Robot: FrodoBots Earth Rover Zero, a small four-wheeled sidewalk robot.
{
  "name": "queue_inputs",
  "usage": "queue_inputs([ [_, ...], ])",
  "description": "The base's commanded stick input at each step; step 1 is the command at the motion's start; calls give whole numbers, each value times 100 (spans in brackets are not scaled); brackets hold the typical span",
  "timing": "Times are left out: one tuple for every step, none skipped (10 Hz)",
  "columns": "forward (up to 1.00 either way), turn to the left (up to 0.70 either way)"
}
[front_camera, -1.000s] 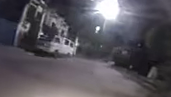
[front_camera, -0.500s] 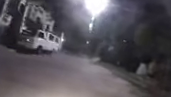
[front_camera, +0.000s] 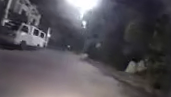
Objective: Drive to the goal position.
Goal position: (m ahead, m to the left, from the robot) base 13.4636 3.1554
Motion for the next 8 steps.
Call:
queue_inputs([
  [70, 0],
  [70, 0],
  [70, 0],
  [70, 0],
  [70, 0],
  [70, 0],
  [70, 0],
  [70, 0],
])
